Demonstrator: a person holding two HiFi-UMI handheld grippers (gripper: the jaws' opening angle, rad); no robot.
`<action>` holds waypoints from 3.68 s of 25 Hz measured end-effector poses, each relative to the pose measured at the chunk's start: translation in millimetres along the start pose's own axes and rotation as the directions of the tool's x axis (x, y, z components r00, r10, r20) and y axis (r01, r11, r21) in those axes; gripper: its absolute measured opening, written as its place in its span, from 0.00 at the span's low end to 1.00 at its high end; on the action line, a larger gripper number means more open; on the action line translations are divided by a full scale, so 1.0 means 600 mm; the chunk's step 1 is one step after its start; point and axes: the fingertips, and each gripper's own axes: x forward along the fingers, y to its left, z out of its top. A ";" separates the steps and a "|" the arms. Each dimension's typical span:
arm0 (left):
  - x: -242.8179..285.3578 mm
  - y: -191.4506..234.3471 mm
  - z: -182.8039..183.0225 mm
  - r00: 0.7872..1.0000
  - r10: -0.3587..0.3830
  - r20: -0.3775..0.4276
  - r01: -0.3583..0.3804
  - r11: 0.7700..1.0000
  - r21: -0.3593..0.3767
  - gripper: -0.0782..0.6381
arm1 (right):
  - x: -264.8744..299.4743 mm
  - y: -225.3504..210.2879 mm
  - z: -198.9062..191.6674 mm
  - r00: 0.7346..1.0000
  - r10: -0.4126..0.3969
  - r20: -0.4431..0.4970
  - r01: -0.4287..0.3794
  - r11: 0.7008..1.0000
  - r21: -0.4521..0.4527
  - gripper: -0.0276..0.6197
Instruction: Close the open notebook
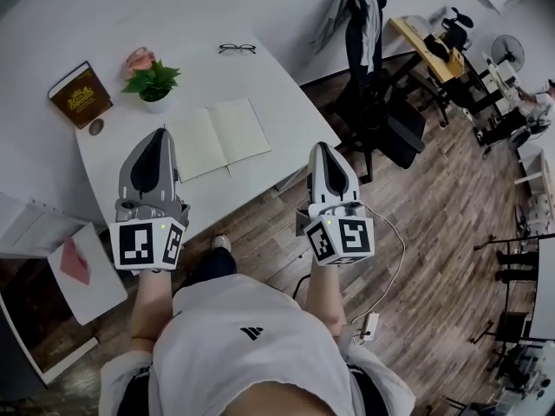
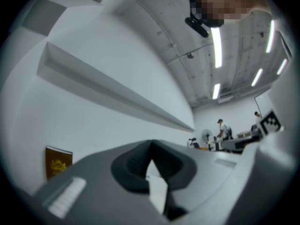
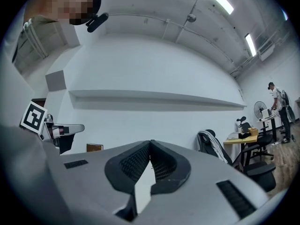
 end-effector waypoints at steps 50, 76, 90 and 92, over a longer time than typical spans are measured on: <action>0.187 0.157 -0.192 0.977 0.041 -0.208 -0.063 0.993 -0.100 0.12 | 0.194 -0.060 -0.568 0.580 -0.009 -0.814 0.142 0.986 0.090 0.34; 0.143 0.172 -0.162 0.983 0.067 -0.171 -0.084 0.992 -0.093 0.12 | 0.197 -0.047 -0.511 0.649 -0.005 -0.760 0.170 0.976 0.139 0.04; 0.133 0.179 -0.156 0.983 0.076 -0.166 -0.091 0.992 -0.086 0.12 | 0.182 -0.067 -0.562 0.554 -0.043 -0.831 0.195 0.978 0.080 0.18; 0.135 0.182 -0.157 0.983 0.080 -0.167 -0.095 0.992 -0.087 0.12 | 0.181 -0.065 -0.563 0.550 -0.014 -0.835 0.205 0.971 0.119 0.20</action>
